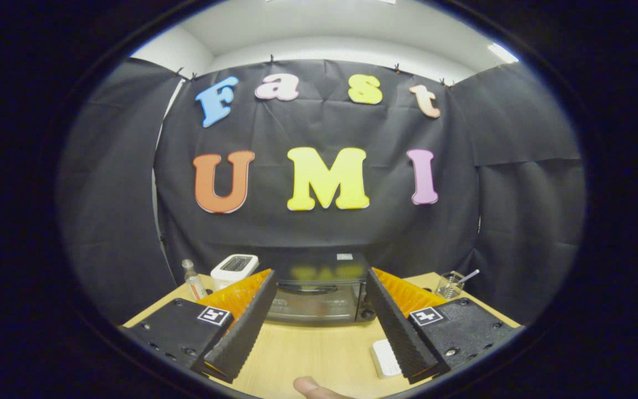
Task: Open the toaster oven, put the food inside, and close the toaster oven door.
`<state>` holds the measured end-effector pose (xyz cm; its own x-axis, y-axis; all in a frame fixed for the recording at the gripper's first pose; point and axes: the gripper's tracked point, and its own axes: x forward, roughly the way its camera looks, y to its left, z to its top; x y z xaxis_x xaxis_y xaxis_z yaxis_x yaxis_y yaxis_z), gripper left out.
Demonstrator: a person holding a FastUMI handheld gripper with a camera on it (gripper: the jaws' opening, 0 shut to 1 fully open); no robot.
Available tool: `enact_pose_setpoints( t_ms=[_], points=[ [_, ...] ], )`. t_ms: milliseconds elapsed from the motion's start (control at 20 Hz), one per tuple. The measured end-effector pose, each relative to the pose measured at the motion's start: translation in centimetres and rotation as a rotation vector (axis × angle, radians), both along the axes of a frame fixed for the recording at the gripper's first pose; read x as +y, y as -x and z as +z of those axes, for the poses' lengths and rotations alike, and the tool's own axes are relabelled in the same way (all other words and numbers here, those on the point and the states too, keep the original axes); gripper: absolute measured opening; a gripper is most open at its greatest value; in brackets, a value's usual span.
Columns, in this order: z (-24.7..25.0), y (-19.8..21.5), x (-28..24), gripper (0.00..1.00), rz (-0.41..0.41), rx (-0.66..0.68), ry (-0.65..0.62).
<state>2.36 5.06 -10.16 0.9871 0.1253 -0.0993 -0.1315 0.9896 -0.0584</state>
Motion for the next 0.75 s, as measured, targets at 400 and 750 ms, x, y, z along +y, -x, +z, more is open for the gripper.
enact_pose_setpoints(
  t_ms=[400,750],
  points=[
    [7.8,11.1,-4.0,1.0,0.034,-0.167,0.059],
    [5.9,16.2,-5.0,1.0,0.038,-0.133,0.028]
  ],
)
